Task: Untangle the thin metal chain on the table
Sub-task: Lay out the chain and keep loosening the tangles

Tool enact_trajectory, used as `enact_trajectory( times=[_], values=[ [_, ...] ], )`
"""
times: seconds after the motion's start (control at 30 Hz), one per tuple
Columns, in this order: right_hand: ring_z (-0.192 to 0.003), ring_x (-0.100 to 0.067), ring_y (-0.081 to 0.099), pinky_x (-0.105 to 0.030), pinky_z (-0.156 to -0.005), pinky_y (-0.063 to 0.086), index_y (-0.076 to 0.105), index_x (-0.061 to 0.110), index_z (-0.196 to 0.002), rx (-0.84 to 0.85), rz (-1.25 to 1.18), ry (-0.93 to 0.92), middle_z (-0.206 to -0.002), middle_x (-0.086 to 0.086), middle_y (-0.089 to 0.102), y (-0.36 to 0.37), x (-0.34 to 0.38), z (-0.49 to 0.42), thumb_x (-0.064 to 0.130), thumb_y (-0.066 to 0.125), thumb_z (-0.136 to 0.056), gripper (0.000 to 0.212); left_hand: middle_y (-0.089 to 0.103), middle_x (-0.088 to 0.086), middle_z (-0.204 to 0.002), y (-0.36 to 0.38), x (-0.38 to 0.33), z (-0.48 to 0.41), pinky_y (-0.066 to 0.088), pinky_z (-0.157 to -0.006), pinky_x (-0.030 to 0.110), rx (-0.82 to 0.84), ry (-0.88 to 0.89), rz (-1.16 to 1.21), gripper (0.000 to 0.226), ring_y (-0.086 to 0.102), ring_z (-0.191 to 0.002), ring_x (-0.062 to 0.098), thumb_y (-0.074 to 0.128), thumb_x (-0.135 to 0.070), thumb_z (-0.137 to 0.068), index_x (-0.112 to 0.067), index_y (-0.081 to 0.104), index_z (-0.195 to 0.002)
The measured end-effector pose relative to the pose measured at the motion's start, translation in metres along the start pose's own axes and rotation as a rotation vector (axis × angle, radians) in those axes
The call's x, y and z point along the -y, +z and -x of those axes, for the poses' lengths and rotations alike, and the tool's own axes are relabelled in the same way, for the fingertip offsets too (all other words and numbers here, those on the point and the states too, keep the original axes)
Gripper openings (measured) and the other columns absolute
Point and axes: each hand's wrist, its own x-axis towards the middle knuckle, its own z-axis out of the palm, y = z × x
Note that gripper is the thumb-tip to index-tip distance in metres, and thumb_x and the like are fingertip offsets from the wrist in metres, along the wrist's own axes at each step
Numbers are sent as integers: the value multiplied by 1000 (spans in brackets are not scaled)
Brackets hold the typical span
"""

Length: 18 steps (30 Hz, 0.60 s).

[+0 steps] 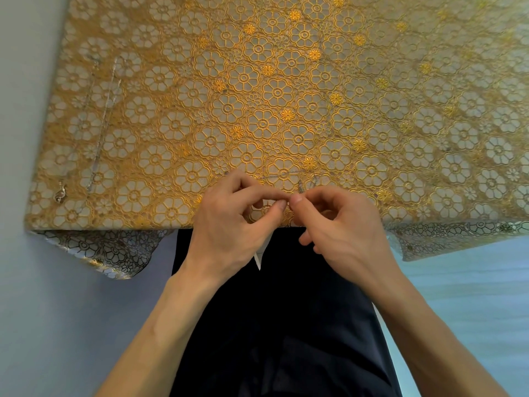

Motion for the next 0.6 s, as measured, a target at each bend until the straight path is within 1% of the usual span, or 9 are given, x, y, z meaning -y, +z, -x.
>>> enact_trajectory(
  times=[0.03,0.1,0.17,0.27,0.37,0.43,0.6],
  values=[
    [-62,-13,72,-46,-66,60,71,30,-83,9,-14,8,-70,9,72,0,1,0,44,66,-90,17,54,-4,-79,0,0,0,48,-60,40,-1,3,-1,12,55,-69,14,73,-30,-85,-29,79,-95],
    [-55,-14,71,-37,-57,60,71,25,-83,32,-80,35,-69,4,72,0,5,1,32,67,-93,14,55,-3,-79,0,0,1,49,-62,39,-4,3,4,12,56,-70,14,73,-30,-85,-30,79,-95],
    [-53,-16,71,-29,-50,58,71,22,-85,43,-128,56,-70,1,72,1,9,3,25,66,-95,11,55,-4,-79,0,0,1,49,-62,35,-10,-9,20,11,56,-71,13,73,-29,-85,-31,79,-95],
    [-52,-18,71,-26,-47,55,72,17,-90,76,-247,142,-70,-1,71,4,10,8,23,64,-97,12,56,-5,-80,-2,-2,2,46,-62,23,-21,-26,40,11,56,-72,12,75,-26,-85,-30,79,-94],
    [-47,-16,64,-22,-42,50,73,8,-96,99,-473,262,-68,0,68,8,10,14,19,60,-99,17,56,-6,-81,-3,-2,3,42,-64,14,-17,-31,35,9,56,-73,11,75,-25,-85,-28,79,-93],
    [-45,-14,61,-19,-40,47,73,5,-98,97,-584,306,-68,-2,67,10,10,17,18,61,-98,18,56,-8,-81,-3,-1,4,41,-66,13,-14,-36,30,9,56,-74,10,75,-25,-85,-26,80,-93],
    [-45,-10,59,-16,-40,45,74,8,-97,112,-743,361,-74,-3,69,13,9,19,19,66,-94,14,56,-8,-81,-4,-2,6,43,-67,15,-7,-39,34,11,57,-74,10,74,-26,-85,-27,80,-94]
  ],
)
